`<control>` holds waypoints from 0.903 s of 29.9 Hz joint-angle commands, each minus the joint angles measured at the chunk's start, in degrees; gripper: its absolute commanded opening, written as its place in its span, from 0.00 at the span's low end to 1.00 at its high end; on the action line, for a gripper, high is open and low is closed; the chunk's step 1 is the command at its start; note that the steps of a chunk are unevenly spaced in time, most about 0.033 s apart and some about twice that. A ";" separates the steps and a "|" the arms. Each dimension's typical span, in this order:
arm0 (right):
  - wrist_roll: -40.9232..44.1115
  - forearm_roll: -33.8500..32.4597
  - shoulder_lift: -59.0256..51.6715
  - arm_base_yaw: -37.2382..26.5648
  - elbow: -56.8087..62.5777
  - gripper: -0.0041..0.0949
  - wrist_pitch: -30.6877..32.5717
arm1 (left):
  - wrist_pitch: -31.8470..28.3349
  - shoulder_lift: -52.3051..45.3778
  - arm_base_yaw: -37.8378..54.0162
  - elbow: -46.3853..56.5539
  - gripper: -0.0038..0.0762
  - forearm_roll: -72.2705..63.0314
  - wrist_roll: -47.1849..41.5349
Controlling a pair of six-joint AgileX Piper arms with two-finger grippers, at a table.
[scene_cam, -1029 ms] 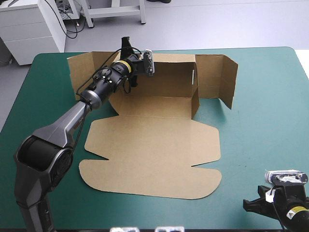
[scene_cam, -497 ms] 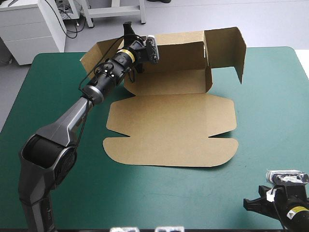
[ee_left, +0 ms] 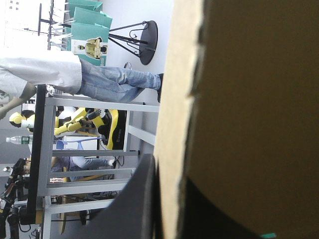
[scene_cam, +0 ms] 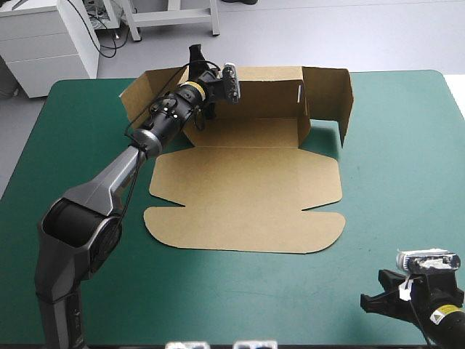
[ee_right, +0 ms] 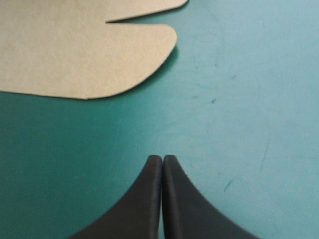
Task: Fold the box
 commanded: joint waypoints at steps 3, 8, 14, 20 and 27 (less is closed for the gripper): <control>-5.45 3.33 9.24 0.12 -9.05 0.03 -7.11 | -1.40 -2.19 0.05 -1.88 0.04 -0.95 -1.48; -8.17 4.65 21.59 0.12 -21.19 0.03 -10.47 | -1.40 -1.77 0.05 -1.88 0.04 -0.95 -1.48; -14.30 11.16 37.79 0.12 -37.66 0.03 -10.86 | -0.13 -1.63 0.05 -1.88 0.04 -0.95 -1.28; -15.48 15.29 53.08 0.12 -53.85 0.03 -11.23 | -0.13 -1.63 0.05 -1.88 0.04 -0.95 -1.28; -12.53 20.56 70.82 1.54 -71.79 0.03 -9.37 | 0.67 -1.63 0.05 -1.88 0.04 -1.08 -1.39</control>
